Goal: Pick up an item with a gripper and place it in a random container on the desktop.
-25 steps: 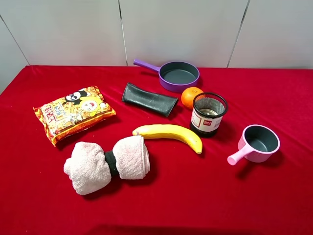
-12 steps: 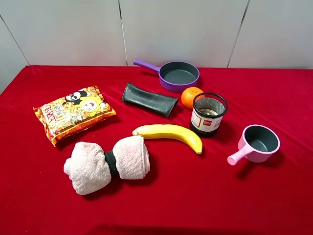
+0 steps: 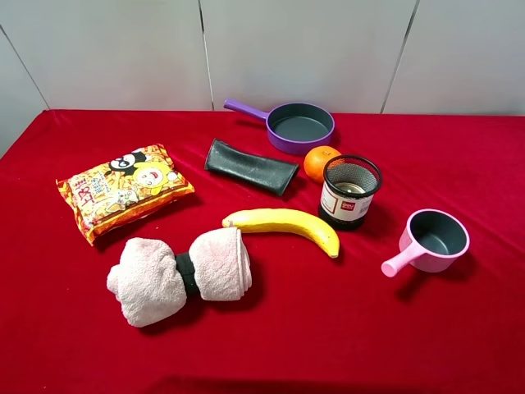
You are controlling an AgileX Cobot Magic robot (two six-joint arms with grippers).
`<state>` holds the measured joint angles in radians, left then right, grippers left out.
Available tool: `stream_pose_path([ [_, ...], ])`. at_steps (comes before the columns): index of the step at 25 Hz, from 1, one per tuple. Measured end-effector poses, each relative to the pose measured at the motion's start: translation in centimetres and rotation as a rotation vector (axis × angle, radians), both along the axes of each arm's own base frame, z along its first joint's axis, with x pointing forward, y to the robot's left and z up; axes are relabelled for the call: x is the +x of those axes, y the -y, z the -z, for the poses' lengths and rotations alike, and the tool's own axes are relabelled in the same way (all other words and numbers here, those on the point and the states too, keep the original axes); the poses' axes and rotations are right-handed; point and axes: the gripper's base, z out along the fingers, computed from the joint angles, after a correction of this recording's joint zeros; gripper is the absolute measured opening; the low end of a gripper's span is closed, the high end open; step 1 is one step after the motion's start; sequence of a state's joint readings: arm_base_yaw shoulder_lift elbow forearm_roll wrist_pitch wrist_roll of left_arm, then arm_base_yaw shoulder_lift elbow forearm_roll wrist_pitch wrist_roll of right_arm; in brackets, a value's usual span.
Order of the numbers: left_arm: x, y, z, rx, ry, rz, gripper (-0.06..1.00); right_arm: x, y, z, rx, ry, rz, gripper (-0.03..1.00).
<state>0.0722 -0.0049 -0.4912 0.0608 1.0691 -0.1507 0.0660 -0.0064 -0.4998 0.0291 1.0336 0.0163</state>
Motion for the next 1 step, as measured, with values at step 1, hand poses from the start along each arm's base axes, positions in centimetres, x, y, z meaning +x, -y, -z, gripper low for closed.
stream_pose_path([
  [1, 0.00, 0.00, 0.00, 0.000, 0.000, 0.000, 0.99, 0.00, 0.00, 0.00, 0.000, 0.000, 0.000, 0.69],
])
